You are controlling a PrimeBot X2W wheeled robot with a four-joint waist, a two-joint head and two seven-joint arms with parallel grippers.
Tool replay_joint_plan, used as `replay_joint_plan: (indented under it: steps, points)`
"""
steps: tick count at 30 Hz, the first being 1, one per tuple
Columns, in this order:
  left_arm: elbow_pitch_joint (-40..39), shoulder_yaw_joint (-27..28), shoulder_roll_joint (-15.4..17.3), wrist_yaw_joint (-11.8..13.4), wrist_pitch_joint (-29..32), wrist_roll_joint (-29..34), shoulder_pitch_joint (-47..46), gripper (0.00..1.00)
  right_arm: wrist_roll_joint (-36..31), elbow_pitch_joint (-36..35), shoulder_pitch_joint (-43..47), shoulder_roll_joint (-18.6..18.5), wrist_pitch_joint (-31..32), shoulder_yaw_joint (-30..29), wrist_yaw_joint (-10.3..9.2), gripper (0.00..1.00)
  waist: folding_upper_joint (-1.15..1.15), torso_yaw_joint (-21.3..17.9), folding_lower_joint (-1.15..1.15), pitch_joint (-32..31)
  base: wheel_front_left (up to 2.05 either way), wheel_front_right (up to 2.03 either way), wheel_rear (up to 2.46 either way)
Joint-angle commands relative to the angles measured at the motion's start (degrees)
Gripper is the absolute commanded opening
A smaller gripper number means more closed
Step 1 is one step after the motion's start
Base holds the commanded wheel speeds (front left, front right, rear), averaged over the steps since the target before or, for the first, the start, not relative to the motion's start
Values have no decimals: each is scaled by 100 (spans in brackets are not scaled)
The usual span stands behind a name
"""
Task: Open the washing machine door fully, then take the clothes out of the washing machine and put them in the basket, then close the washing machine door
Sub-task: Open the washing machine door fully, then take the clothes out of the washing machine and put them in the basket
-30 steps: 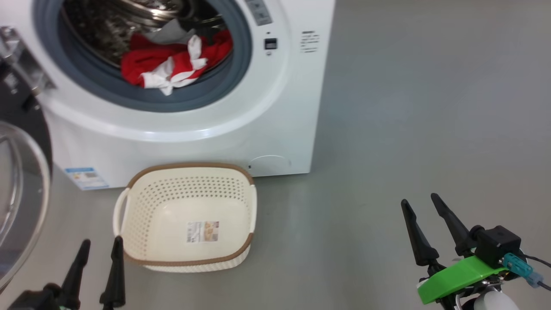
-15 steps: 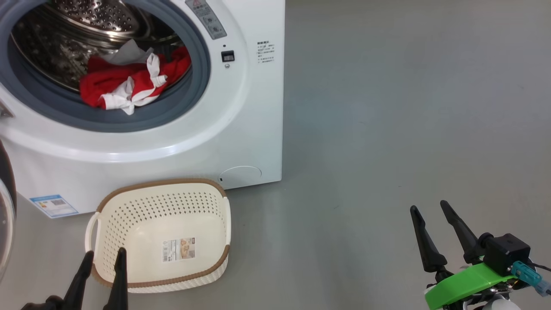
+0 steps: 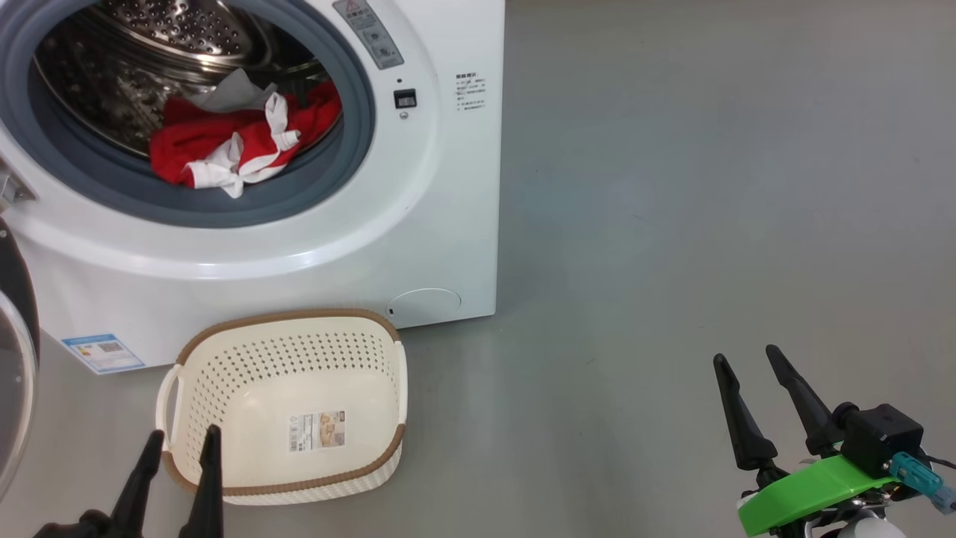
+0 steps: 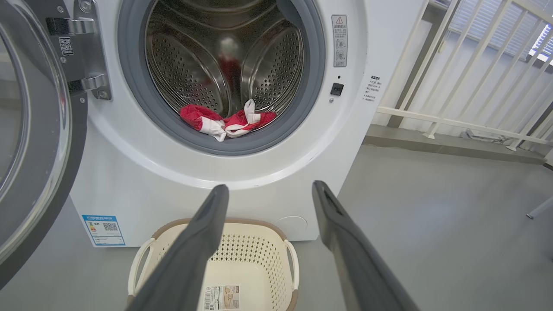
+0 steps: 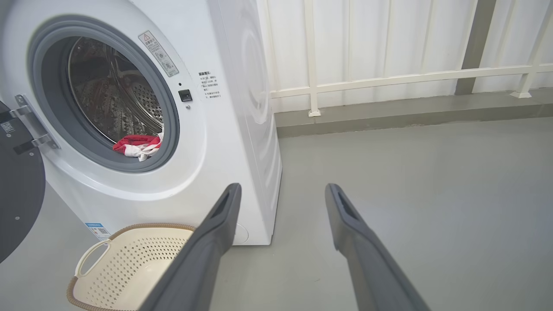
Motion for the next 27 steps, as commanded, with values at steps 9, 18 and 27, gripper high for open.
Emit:
replay_joint_plan:
  steps: [9,18,27]
  points:
    - [-225,324,15,26,-29,66,-103,100,-46,-177,-8,-15,-69,70,9,100,0,83,0,20,0,0,0]
    - [-219,342,5,26,-29,-37,-121,100,-30,-179,-28,-31,-69,90,9,100,0,115,0,41,10,-17,6]
    - [-258,311,58,26,-29,-93,-179,100,-52,-193,-79,-3,-69,86,9,100,0,117,0,149,78,-127,49]
